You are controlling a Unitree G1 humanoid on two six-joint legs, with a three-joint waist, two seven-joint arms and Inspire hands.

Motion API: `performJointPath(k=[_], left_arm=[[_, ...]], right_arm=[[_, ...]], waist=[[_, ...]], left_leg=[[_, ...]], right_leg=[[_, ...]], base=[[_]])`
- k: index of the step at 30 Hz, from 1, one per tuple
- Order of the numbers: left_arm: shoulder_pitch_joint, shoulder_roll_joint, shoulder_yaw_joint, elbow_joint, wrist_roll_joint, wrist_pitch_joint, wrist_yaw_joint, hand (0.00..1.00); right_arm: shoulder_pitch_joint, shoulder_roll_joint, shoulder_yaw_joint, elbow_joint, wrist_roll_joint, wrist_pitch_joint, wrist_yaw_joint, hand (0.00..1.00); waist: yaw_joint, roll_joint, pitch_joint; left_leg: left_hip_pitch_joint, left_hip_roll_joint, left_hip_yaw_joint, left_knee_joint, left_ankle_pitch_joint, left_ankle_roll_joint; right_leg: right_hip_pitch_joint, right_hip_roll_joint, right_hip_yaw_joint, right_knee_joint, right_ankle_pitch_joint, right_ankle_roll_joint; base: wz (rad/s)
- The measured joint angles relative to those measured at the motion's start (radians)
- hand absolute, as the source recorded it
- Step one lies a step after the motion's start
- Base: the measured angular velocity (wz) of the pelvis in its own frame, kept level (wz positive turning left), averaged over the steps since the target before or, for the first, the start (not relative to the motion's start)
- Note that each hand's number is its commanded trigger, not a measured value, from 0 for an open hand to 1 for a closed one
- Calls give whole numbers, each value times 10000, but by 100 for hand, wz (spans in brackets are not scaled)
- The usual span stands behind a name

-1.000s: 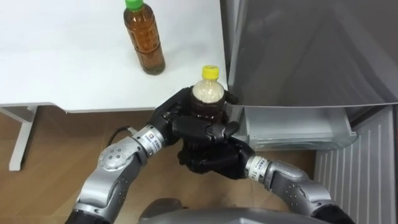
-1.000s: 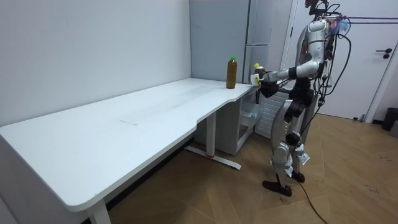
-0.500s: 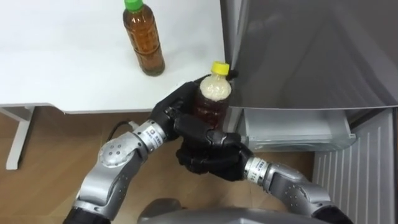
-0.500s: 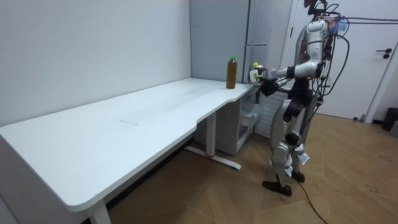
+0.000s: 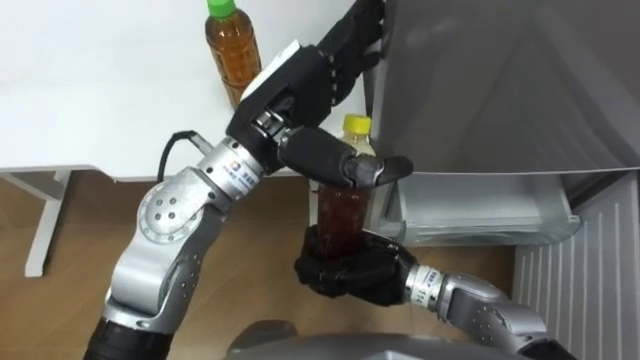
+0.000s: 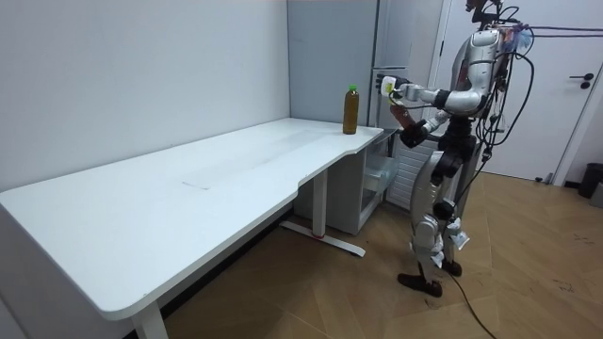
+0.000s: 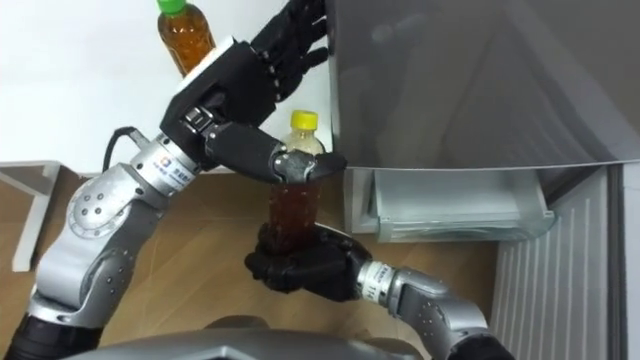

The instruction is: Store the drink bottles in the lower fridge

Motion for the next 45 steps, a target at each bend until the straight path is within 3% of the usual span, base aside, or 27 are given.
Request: performJointPath(k=[5,9,15,20,24,29,33,36,40,45], left_arm=[[-373,-2,355,-387,-1,-75,-12,0],[-703,-4,884,-795,-170,-667,49,0],[-795,-179,1147,-1398,-394,-791,292,0],[-891,-358,1358,-1483,-611,-982,513,0],[-893,-532,2101,-2060,-544,-1026,942,0],[-896,-536,3047,-2361,-47,-1778,1740,0],[-886,-568,4149,-2648,804,-2077,3197,0],[-882,-650,5167,-2793,1853,-2707,4361,0],[-874,-712,6742,-2791,1989,-3212,6252,0],[-788,-747,7970,-2716,1944,-3546,8246,0]], right_arm=[[3,2,-40,23,0,2,73,100],[88,-10,-109,76,-77,-1,70,100],[381,5,-326,450,-80,-36,49,100],[405,12,-437,725,-396,-38,-76,100],[509,52,-759,686,-904,-37,-119,100],[856,109,-1292,685,-1529,-273,-114,100],[1407,208,-1957,678,-1664,-720,-260,100],[1731,282,-2479,683,-2212,-979,-477,100],[2232,401,-2676,683,-2432,-1240,-522,100],[2597,558,-2829,676,-2713,-1241,-540,100]], waist=[[214,-72,32],[288,-87,39],[483,-89,35],[700,-25,-1],[785,38,-60],[945,108,-87],[1132,106,-81],[1481,114,-72],[1874,83,-91],[2303,-19,-88]], left_leg=[[117,-25,2,1,6,4],[199,-73,-17,-2,6,7],[191,-121,-154,46,6,15],[148,-121,-250,72,9,21],[196,-139,-297,7,10,22],[547,-155,-289,-102,25,38],[753,-153,-280,-256,31,27],[872,-138,-205,-311,32,25],[896,-147,-237,-299,44,7],[1015,-154,-259,-308,48,-1]], right_leg=[[79,-20,-8,-21,0,0],[180,-56,-13,-56,0,0],[299,-56,-107,-168,10,8],[320,-41,-249,-153,11,7],[349,-45,-251,-154,11,6],[557,-72,-236,-187,11,7],[730,-62,-235,-207,11,7],[777,-57,-149,-228,10,9],[848,-42,-177,-350,11,8],[974,-45,-222,-365,10,8]], base=[[0],[2],[6],[5],[0],[-2],[-3],[-7],[0],[1]])
